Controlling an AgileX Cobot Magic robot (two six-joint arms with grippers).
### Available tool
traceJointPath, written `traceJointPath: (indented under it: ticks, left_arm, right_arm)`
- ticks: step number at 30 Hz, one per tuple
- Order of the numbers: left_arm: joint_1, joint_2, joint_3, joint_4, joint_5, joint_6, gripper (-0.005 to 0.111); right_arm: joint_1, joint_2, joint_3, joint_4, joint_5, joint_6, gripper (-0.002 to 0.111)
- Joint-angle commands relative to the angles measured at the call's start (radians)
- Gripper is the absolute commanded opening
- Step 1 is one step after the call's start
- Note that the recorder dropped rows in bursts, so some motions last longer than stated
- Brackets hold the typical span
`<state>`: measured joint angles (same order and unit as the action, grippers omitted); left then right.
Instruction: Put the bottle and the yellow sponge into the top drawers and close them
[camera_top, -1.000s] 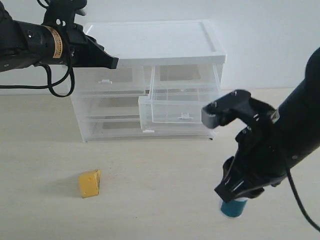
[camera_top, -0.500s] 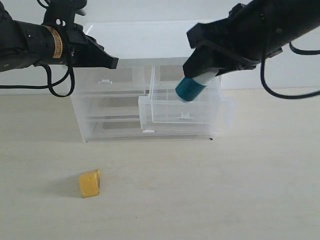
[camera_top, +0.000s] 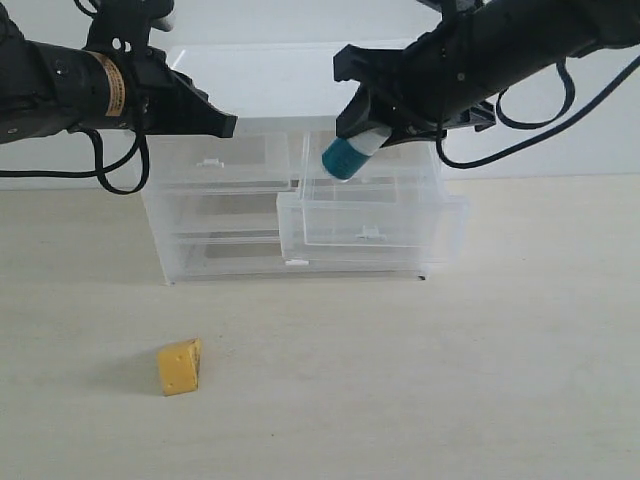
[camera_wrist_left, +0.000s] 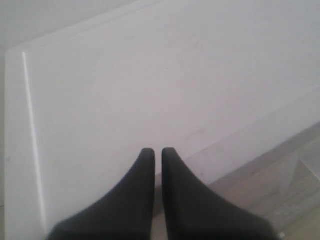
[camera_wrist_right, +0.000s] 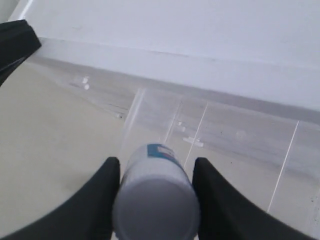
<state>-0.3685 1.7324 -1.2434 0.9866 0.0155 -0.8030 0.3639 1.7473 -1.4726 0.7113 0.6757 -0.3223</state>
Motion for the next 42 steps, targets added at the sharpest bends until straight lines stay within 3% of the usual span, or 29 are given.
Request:
traceJointPath:
  ticks: [1, 8, 10, 20, 23, 24, 28, 31, 34, 42]
  left_arm:
    - [-0.005, 0.001, -0.006, -0.002, 0.004, -0.008, 0.004]
    - [-0.005, 0.001, -0.006, -0.002, 0.004, -0.008, 0.004]
    - [-0.005, 0.001, -0.006, -0.002, 0.004, -0.008, 0.004]
    - [-0.005, 0.001, -0.006, -0.002, 0.004, -0.008, 0.004]
    - [-0.005, 0.001, -0.006, -0.002, 0.004, -0.008, 0.004]
    - [-0.005, 0.001, -0.006, -0.002, 0.004, -0.008, 0.004]
    - [-0.005, 0.001, -0.006, -0.002, 0.004, -0.008, 0.004]
    - [-0.005, 0.001, -0.006, -0.002, 0.004, -0.008, 0.004]
    - [-0.005, 0.001, -0.006, -0.002, 0.004, -0.008, 0.004]
    - [-0.005, 0.001, -0.006, -0.002, 0.004, -0.008, 0.004]
  right_arm:
    - [-0.006, 0.032, -0.008, 0.01, -0.025, -0.003, 0.007]
    - [-0.006, 0.049, -0.008, 0.012, -0.048, -0.025, 0.053]
    - [-0.006, 0.049, -0.008, 0.007, -0.063, -0.028, 0.061]
    - [-0.006, 0.004, -0.008, -0.106, -0.059, -0.092, 0.063]
    - [-0.006, -0.052, -0.008, -0.094, 0.012, -0.201, 0.054]
    - [-0.006, -0.07, -0.006, -0.094, 0.074, -0.269, 0.039]
    - [-0.003, -0.071, -0.006, -0.041, 0.192, -0.388, 0.001]
    - [0.06, -0.062, -0.006, 0.05, 0.234, -0.532, 0.0]
    - [0.116, -0.06, -0.006, 0.017, 0.135, -0.551, 0.0]
    - [0.116, -0.008, -0.006, 0.031, 0.001, -0.553, 0.0]
